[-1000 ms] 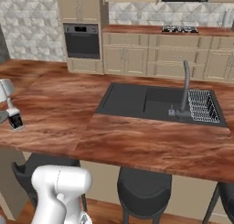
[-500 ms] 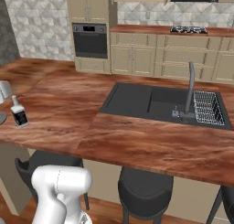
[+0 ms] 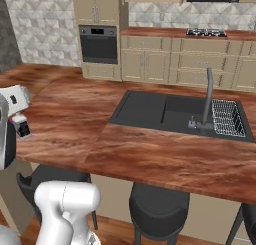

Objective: Get the candle and the liquor from the cabinet and move them to the dining counter.

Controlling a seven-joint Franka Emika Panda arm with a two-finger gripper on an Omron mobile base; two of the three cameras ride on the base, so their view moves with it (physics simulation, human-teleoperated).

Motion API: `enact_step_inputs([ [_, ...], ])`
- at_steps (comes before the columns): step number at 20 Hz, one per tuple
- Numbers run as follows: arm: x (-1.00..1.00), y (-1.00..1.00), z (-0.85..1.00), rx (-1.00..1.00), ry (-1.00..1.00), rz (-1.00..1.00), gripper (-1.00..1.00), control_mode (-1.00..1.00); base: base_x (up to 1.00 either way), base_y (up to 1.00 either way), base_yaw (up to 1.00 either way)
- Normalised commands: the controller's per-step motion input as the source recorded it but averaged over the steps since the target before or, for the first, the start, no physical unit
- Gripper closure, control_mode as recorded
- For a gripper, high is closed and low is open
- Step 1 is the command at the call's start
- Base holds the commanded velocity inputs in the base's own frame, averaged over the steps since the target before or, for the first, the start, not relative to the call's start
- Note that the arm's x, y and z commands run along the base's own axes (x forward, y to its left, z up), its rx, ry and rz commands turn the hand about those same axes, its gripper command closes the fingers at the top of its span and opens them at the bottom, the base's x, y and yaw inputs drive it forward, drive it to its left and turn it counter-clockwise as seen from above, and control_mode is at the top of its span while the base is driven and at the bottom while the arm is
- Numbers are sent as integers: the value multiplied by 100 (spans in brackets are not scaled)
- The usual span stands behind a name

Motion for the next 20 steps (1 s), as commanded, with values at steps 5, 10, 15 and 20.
enact_step_inputs([
  [5,77,-47,-40,7,1,29,100,-100,0,0,0],
  [10,52,-19,-42,2,0,27,100,-100,0,0,0],
  [15,33,2,-40,-1,2,18,100,-100,0,0,0],
  [20,51,11,-48,0,5,14,100,-100,0,0,0],
])
